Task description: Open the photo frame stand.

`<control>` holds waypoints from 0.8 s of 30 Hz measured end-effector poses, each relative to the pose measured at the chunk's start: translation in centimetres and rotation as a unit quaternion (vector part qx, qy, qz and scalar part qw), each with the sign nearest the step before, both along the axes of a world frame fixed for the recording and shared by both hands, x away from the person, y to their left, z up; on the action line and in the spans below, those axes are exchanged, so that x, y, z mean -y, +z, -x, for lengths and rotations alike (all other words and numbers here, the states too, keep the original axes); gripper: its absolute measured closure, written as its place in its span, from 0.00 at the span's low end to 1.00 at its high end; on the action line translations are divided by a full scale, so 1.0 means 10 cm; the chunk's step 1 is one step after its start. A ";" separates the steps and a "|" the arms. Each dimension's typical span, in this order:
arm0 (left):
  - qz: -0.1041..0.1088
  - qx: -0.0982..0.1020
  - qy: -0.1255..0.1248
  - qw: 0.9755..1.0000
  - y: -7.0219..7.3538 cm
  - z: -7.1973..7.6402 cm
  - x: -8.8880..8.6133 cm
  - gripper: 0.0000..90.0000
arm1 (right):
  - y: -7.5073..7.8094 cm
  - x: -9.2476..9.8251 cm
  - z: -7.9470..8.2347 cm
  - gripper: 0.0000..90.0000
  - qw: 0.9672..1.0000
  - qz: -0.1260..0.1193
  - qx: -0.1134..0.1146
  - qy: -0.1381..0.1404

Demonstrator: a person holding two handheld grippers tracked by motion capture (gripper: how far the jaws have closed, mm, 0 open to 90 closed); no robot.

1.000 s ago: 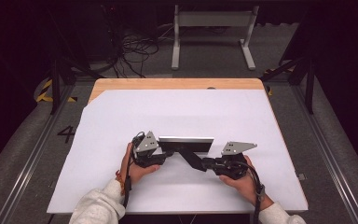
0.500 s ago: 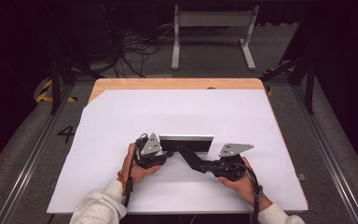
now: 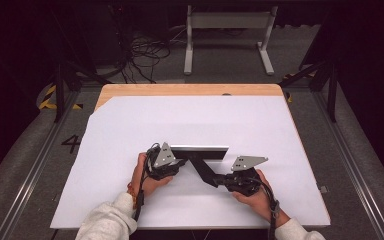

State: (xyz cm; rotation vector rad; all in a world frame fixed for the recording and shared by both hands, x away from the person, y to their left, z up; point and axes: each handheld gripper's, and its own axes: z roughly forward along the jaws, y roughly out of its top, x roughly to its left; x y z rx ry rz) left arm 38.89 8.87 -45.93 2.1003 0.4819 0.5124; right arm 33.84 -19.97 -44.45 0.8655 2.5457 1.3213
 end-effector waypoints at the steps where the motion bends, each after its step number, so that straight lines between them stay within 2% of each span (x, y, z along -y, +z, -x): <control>1: -0.001 0.001 0.000 1.000 0.00 0.00 0.00 0.68 | 0.00 0.00 0.00 0.96 1.000 0.004 0.004 -0.002; 7: 0.000 -0.001 0.001 1.000 0.00 0.00 0.00 0.68 | 0.00 -0.01 0.02 0.96 1.000 0.007 0.009 -0.005; 16: 0.001 -0.003 0.003 1.000 0.00 0.01 -0.01 0.68 | 0.00 0.01 0.03 0.96 1.000 0.003 0.002 -0.009; 20: 0.017 -0.016 0.001 1.000 0.00 -0.01 -0.05 0.68 | 0.01 0.04 0.03 0.95 1.000 0.007 0.004 -0.010; 24: 0.024 -0.015 0.000 1.000 0.03 -0.01 -0.11 0.65 | 0.03 0.06 0.03 0.94 1.000 0.011 0.010 -0.009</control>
